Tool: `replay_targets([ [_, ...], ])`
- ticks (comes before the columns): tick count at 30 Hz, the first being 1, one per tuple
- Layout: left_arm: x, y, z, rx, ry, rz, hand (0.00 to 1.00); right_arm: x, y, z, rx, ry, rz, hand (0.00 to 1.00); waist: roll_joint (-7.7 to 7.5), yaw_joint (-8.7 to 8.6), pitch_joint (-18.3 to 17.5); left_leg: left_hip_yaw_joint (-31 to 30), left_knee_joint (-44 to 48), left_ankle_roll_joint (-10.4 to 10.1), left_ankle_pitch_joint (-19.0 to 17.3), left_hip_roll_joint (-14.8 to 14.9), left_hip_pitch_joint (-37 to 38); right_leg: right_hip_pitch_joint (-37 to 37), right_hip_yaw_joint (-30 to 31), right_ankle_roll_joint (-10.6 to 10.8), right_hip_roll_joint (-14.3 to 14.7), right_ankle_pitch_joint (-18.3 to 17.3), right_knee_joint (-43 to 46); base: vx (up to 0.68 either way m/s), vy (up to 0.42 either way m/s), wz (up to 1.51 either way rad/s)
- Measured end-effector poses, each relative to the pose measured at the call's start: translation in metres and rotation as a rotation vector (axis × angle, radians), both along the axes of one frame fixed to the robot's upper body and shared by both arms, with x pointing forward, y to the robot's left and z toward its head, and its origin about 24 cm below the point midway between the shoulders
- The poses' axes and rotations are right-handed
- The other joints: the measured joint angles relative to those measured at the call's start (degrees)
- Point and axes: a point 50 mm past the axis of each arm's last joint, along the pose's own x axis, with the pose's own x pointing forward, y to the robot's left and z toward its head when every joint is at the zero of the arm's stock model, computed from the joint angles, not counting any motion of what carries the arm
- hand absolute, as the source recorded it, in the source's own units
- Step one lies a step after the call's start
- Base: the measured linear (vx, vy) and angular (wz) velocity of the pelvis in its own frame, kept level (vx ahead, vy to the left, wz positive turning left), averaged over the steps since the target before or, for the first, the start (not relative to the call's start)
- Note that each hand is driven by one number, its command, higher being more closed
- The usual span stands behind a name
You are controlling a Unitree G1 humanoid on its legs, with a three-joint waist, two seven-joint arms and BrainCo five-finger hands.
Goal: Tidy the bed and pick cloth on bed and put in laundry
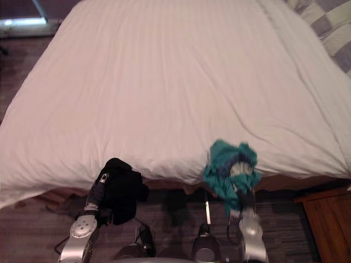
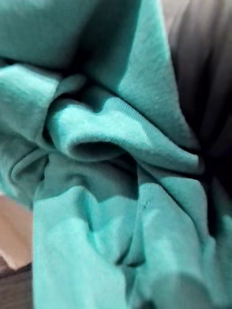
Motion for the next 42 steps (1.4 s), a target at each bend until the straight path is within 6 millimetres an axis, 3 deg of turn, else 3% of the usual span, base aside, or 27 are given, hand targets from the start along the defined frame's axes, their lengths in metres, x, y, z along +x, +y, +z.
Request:
replay_targets([
  [3,-0.008,-0.011,-0.009,-0.055,0.034,0.025,1.0,-0.019,0.01,-0.005,0.034,0.03,-0.024,1.0,0.32,-0.41,-1.1,0.6,-0.4,0.0,-0.1,0.6,1.7,1.8,0.3,0.0,1.0,0.9,-2.1,0.1,-0.037,-0.17],
  [6,-0.019,-0.016,-0.017,-0.082,0.074,0.054,1.0,-0.017,0.016,-0.004,0.039,0.025,-0.002,1.0,0.26,0.15,-1.9,1.1,0.2,-0.1,-0.1,0.9,2.0,2.5,0.8,-0.2,1.0,1.3,-3.0,0.08,-0.023,-0.09],
  [9,-0.021,-0.016,-0.024,-0.109,0.101,0.121,1.0,-0.01,0.02,-0.002,0.032,0.012,0.02,1.0,0.5,0.39,-2.2,-3.8,4.0,-0.1,-1.5,0.9,-2.2,3.7,-3.7,0.0,0.8,1.2,-3.8,-0.01,-0.035,0.81],
  [11,-0.02,-0.01,-0.023,-0.126,0.088,0.181,1.0,-0.001,0.016,0.002,0.002,-0.005,0.007,1.0,1.18,0.69,-2.2,-5.8,7.2,0.8,-4.1,1.3,-7.1,4.8,-10.7,0.3,-0.2,0.8,-3.6,0.01,-0.003,1.6],
  [13,-0.022,-0.002,-0.025,-0.121,0.098,0.229,1.0,0.003,0.008,0.006,-0.033,-0.016,-0.011,1.0,1.45,0.92,-2.3,3.9,8.6,2.9,-6.1,3.9,-7.3,8.3,-19.1,0.3,-1.5,0.8,-4.6,0.1,0.011,1.86],
  [14,-0.025,0.005,-0.027,-0.116,0.109,0.264,1.0,0.006,0.001,0.009,-0.057,-0.023,-0.026,1.0,1.79,0.96,-2.4,11.8,10.7,3.8,-6.6,6.3,-7.0,11.4,-24.6,0.8,-2.2,0.5,-5.5,0.12,0.038,2.27],
  [15,-0.027,0.009,-0.029,-0.11,0.117,0.29,1.0,0.007,-0.007,0.012,-0.083,-0.028,-0.05,1.0,2.46,1.02,-2.8,19.0,13.6,4.4,-6.3,9.0,-7.1,13.2,-29.1,1.6,-2.7,0.0,-5.1,0.14,0.083,2.27],
  [17,-0.03,0.013,-0.03,-0.097,0.127,0.299,1.0,0.006,-0.025,0.017,-0.132,-0.033,-0.108,1.0,3.54,0.66,-3.3,25.6,18.0,6.4,-4.2,11.1,-7.9,16.0,-36.8,3.2,-4.2,-1.1,-3.1,0.17,0.132,2.18],
  [19,-0.034,0.015,-0.031,-0.089,0.135,0.319,1.0,0.003,-0.037,0.021,-0.163,-0.035,-0.174,1.0,3.8,1.33,-3.4,23.3,19.6,7.2,-4.8,9.7,-10.2,17.6,-41.7,3.4,-6.0,-1.2,-0.4,0.17,0.143,1.6],
  [22,-0.046,0.025,-0.033,-0.075,0.157,0.365,1.0,0.002,-0.037,0.02,-0.157,-0.029,-0.203,1.0,1.63,2.58,-2.8,18.3,20.8,8.1,-6.6,7.1,-13.0,18.4,-46.6,3.4,-9.6,-1.2,6.5,0.12,0.114,1.0],
  [23,-0.048,0.025,-0.034,-0.077,0.165,0.369,1.0,0.001,-0.037,0.019,-0.159,-0.024,-0.202,1.0,0.62,2.91,-2.6,16.1,20.7,8.5,-7.0,5.5,-13.9,17.8,-47.7,3.4,-12.8,-1.2,12.4,0.09,0.146,1.07],
  [24,-0.048,0.024,-0.035,-0.086,0.174,0.368,1.0,0.001,-0.036,0.019,-0.163,-0.017,-0.196,1.0,-0.74,3.21,-2.3,13.4,20.2,9.0,-7.3,3.2,-14.2,17.0,-47.0,1.2,-16.9,-0.4,19.8,0.09,0.15,1.18],
  [25,-0.047,0.022,-0.035,-0.091,0.173,0.368,1.0,0.002,-0.035,0.018,-0.167,-0.008,-0.186,1.0,-1.35,3.2,-2.0,11.0,19.8,9.4,-7.6,1.7,-14.2,15.9,-44.7,-3.8,-19.1,1.1,24.9,0.13,0.16,1.51],
  [26,-0.045,0.02,-0.033,-0.091,0.165,0.356,1.0,0.002,-0.033,0.017,-0.167,-0.001,-0.171,1.0,-1.3,2.51,-1.8,6.6,19.1,9.7,-7.7,0.7,-14.6,12.7,-36.7,-10.3,-20.1,3.1,31.6,0.12,0.096,1.94],
  [27,-0.04,0.017,-0.03,-0.091,0.148,0.335,1.0,0.006,-0.022,0.016,-0.144,-0.01,-0.145,1.0,-0.96,1.63,-1.5,1.9,18.6,10.0,-7.9,-0.5,-15.3,8.3,-25.6,-7.8,-16.2,-3.3,35.1,0.21,0.089,2.51],
  [28,-0.035,0.017,-0.028,-0.089,0.136,0.327,1.0,0.011,-0.01,0.019,-0.121,-0.034,-0.103,1.0,-1.11,0.93,-1.6,-3.4,16.3,10.4,-6.7,-2.7,-14.9,4.5,-15.3,-4.9,-9.9,-8.2,34.4,0.17,0.026,2.22],
  [30,-0.031,0.014,-0.027,-0.09,0.127,0.307,1.0,0.015,-0.003,0.023,-0.108,-0.065,-0.075,1.0,-1.06,0.01,-1.5,-8.1,13.9,10.1,-5.5,-5.2,-14.1,2.8,-10.5,-4.4,-6.5,-11.3,31.9,0.17,0.019,1.91],
  [31,-0.024,0.006,-0.025,-0.099,0.114,0.274,1.0,0.016,0.002,0.026,-0.103,-0.091,-0.057,1.0,-1.0,-0.1,-1.4,-12.2,10.6,9.8,-3.9,-8.1,-12.4,0.6,-6.0,-4.1,-3.7,-14.2,28.0,0.19,-0.017,2.33],
  [33,-0.015,-0.004,-0.022,-0.107,0.092,0.229,1.0,0.018,0.005,0.031,-0.092,-0.133,-0.058,1.0,-0.44,0.02,-1.0,-16.0,8.1,8.9,-3.2,-10.1,-10.9,-3.1,4.0,-1.7,1.0,-15.8,20.5,0.2,-0.085,2.47],
  [34,-0.012,-0.007,-0.021,-0.105,0.09,0.209,1.0,0.018,0.007,0.032,-0.084,-0.14,-0.064,1.0,-0.07,-0.35,-0.8,-16.3,7.8,8.4,-2.4,-10.1,-10.5,-4.4,9.4,-0.6,3.0,-15.5,16.9,0.16,-0.142,2.19],
  [35,-0.011,-0.009,-0.021,-0.102,0.09,0.194,1.0,0.018,0.007,0.031,-0.077,-0.139,-0.072,1.0,0.37,-0.71,-0.4,-16.8,7.8,8.0,-1.3,-10.5,-10.2,-4.5,11.6,0.9,3.6,-14.4,13.4,0.2,-0.184,1.9],
  [36,-0.011,-0.009,-0.021,-0.095,0.09,0.182,1.0,0.016,0.009,0.03,-0.066,-0.136,-0.08,1.0,-0.17,-0.9,-0.1,-18.2,8.0,7.7,-1.1,-11.6,-9.9,-4.5,13.2,1.7,3.3,-12.4,9.7,0.18,-0.173,1.88],
  [37,-0.013,-0.009,-0.025,-0.081,0.111,0.165,1.0,0.014,0.012,0.025,-0.047,-0.117,-0.084,1.0,-0.71,-0.11,0.3,-21.4,8.7,7.7,-1.1,-13.3,-9.3,-4.0,12.5,0.5,1.9,-5.5,8.3,0.2,-0.167,1.32],
  [39,-0.023,-0.012,-0.03,-0.096,0.14,0.18,1.0,0.019,0.015,0.029,-0.042,-0.141,-0.078,1.0,0.71,1.76,0.1,-21.7,8.5,7.4,-0.9,-12.0,-9.2,-2.2,11.9,-0.5,2.9,-4.7,4.9,0.18,-0.117,0.38],
  [41,-0.027,-0.016,-0.034,-0.108,0.159,0.18,1.0,0.02,0.018,0.029,-0.035,-0.144,-0.064,1.0,0.76,2.27,0.1,-21.8,8.0,7.3,-1.0,-10.9,-8.9,-0.2,11.7,-1.3,4.1,-3.2,1.7,0.13,-0.089,-0.12],
  [42,-0.029,-0.031,-0.048,-0.121,0.232,0.11,1.0,-0.006,0.019,0.007,-0.001,-0.027,-0.077,1.0,0.54,3.56,-4.2,-21.6,-2.5,6.4,2.6,-10.0,-2.8,5.5,10.7,-1.6,5.4,0.6,-7.6,0.06,-0.045,-0.03],
])
